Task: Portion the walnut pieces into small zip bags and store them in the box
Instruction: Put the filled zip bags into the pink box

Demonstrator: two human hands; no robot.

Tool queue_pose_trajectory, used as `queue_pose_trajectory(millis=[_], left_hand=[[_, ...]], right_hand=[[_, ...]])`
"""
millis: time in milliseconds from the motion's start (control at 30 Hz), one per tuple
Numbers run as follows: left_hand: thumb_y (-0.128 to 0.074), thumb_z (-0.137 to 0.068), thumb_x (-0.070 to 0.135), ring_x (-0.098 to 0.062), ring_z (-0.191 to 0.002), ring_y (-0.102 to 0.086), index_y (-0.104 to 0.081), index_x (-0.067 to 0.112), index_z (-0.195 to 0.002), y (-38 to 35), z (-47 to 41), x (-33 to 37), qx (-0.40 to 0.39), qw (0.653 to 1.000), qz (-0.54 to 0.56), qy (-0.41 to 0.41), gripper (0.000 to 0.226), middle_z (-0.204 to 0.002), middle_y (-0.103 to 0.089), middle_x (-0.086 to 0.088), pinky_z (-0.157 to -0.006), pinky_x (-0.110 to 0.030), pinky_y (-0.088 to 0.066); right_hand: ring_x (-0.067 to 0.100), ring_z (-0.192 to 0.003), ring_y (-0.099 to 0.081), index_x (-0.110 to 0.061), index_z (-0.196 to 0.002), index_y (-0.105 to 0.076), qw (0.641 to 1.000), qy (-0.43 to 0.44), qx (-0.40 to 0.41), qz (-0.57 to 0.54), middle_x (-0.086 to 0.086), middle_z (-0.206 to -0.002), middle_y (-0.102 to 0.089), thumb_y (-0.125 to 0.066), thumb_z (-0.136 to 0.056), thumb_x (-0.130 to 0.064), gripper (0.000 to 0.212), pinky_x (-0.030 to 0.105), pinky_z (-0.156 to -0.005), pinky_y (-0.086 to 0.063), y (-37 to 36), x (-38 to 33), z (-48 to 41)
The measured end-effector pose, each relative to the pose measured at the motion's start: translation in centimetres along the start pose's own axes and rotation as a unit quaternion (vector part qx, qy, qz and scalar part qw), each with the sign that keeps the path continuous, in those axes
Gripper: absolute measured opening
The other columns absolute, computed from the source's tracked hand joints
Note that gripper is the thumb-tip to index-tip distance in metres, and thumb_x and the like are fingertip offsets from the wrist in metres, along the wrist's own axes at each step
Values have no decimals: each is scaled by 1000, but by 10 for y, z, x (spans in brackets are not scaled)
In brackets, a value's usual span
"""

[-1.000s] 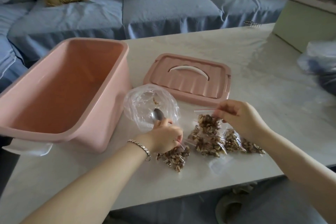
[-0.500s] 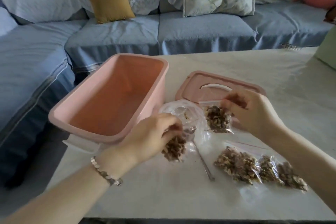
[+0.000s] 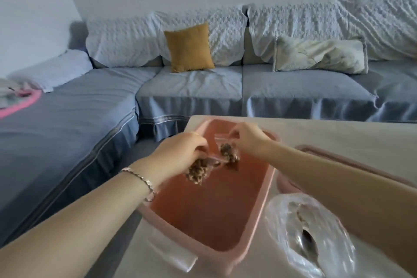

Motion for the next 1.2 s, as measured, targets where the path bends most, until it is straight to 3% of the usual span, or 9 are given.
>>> queue_pose_trajectory(millis=[133, 267, 467, 567, 733, 833, 967, 1100, 1200], left_hand=[[-52, -92, 21, -14, -91, -55, -65, 27, -89, -21, -16, -30, -26, 999, -29, 12, 14, -98, -60, 11, -72, -29, -40], [-52, -90, 15, -19, -86, -56, -64, 19, -85, -36, -25, -48, -63, 998, 17, 17, 13, -94, -61, 0, -77, -32, -46], [-57, -89, 18, -19, -83, -57, -63, 17, -80, -46, -32, -71, -67, 996, 39, 36, 11, -90, -60, 0, -78, -37, -47], [-61, -88, 20, -21, -80, -55, -57, 15, -71, -45, -37, -67, -57, 997, 31, 33, 18, -85, -58, -3, -71, -34, -43], [-54, -90, 13, -24, -83, -57, -61, 5, -86, -42, -45, -52, -28, 999, 24, 34, 11, -88, -60, -8, -71, -32, -42], [-51, -90, 12, -19, -74, -53, -56, 10, -74, -38, -49, -50, -2, 998, 48, 46, 18, -72, -55, 4, -57, -23, -35], [-51, -87, 6, -23, -77, -52, -56, 8, -74, -37, -52, -45, 15, 998, 59, 33, 14, -78, -55, -5, -61, -31, -35], [-57, -89, 24, -18, -113, -44, -53, 15, -121, -23, -43, -67, 74, 995, 28, 52, 33, -117, -50, 2, -89, -31, -38], [-52, -92, 36, -22, -118, -46, -42, 14, -127, -37, -32, -93, 12, 992, 51, 117, 44, -127, -47, -2, -94, -36, -40]], right_hand=[[25, -95, -63, -3, -100, -69, 983, -48, -127, 125, 12, -106, -69, -50, -85, -6, 24, 30, -79, -48, -69, 24, -39], [28, -115, -55, -1, -119, -57, 975, -81, -137, 153, 11, -122, -59, -43, -94, -11, 30, 30, -91, -42, -85, 30, -59], [22, -110, -57, -5, -111, -62, 994, -51, -92, 33, 8, -118, -63, -50, -83, -3, 31, 25, -89, -42, -81, 20, -66], [14, -103, -59, -13, -119, -59, 979, 15, -183, -89, 1, -114, -63, -61, -78, -6, 41, 22, -86, -46, -81, -17, -40], [9, -71, -58, -24, -79, -68, 979, 38, -182, -87, -8, -73, -63, -60, -76, -11, 15, 28, -72, -50, -67, -29, -24], [9, -64, -50, -22, -66, -61, 978, 20, -192, -78, -5, -67, -58, -67, -75, -21, 11, 27, -65, -43, -67, -23, -27], [12, -56, -42, -14, -57, -54, 988, -11, -151, -17, -3, -57, -48, -74, -74, -36, 34, 21, -52, -35, -70, -15, -36], [13, -59, -41, 4, -88, -69, 984, -90, -152, 8, 2, -69, -50, -71, -76, -39, 45, 8, -41, -32, -79, 11, -50], [14, -70, -48, -1, -109, -66, 973, -124, -194, 31, 8, -93, -63, -66, -83, -31, 40, 11, -61, -42, -97, 30, -60]])
Point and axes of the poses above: each hand's wrist, its own z-axis away from the middle knuckle, its own y-axis out of the back of the hand, x = y × z, the point moved 9 cm from there along -z, towards the middle knuckle
